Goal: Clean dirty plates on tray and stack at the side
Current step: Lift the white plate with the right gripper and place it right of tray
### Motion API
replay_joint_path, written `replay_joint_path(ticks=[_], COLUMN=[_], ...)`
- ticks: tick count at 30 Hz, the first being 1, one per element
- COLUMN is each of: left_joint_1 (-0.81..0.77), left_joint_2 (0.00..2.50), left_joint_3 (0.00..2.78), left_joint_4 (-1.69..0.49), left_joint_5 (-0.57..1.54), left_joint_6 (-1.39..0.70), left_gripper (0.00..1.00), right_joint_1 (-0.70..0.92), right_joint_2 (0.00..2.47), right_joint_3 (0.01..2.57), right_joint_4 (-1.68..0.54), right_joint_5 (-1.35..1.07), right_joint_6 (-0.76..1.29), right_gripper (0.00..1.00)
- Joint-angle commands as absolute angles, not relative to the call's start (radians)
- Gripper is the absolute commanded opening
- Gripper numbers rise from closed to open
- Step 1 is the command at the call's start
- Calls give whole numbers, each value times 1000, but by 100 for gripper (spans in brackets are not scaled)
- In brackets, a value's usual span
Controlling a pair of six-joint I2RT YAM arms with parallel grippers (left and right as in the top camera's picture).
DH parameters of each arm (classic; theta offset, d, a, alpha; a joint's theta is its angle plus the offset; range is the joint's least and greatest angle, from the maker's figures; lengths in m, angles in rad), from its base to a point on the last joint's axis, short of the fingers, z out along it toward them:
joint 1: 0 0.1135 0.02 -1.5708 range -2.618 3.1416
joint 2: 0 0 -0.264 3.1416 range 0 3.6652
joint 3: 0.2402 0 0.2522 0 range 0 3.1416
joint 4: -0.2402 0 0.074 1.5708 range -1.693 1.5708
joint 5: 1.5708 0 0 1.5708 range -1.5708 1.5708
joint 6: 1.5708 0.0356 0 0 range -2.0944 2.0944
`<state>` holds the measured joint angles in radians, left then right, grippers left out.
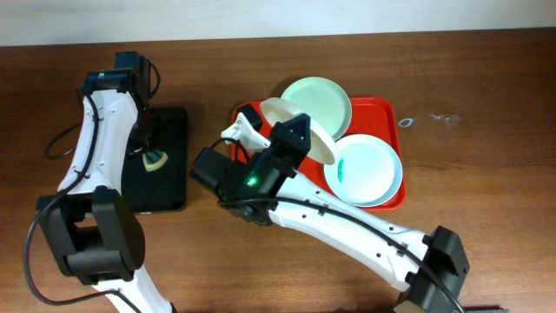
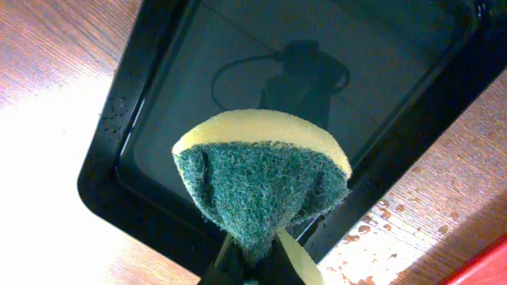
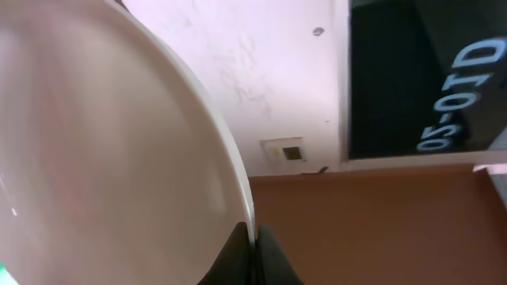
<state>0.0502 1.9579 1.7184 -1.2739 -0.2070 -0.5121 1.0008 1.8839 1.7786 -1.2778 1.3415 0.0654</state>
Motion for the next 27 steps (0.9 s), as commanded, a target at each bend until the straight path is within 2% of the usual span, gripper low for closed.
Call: replay_joint_path(ticks=[1, 4, 6, 8, 14, 19, 27], left_joint_1=[51, 51, 51, 51, 51, 51, 50], left_joint_2=[1955, 1955, 1955, 1955, 1955, 1955, 1955], left_joint_3=[1715, 1715, 1715, 1715, 1715, 1715, 1713], left_joint_4=[-1269, -1269, -1268, -1268, -1266, -1265, -1258], left_joint_5=[-198, -198, -198, -198, -198, -198, -198], left_joint_6=[-496, -496, -496, -496, -496, -496, -496], left_gripper=[0, 0, 0, 0, 0, 0, 0], right_joint_1=[908, 749, 642, 522, 199, -51, -398], right_joint_2=[1854, 1860, 1863, 1863, 1865, 1868, 1871], right_joint_3=[1785, 1753, 1752, 1751, 1704, 1602, 1424], right_joint_4=[-1230, -1140, -1132, -1132, -1102, -987, -833], right_joint_5=[1040, 529, 280, 141, -19, -371, -435], right_joint_6=[276, 274, 274, 268, 265, 126, 111], right_gripper=[4, 4, 4, 4, 4, 4, 4])
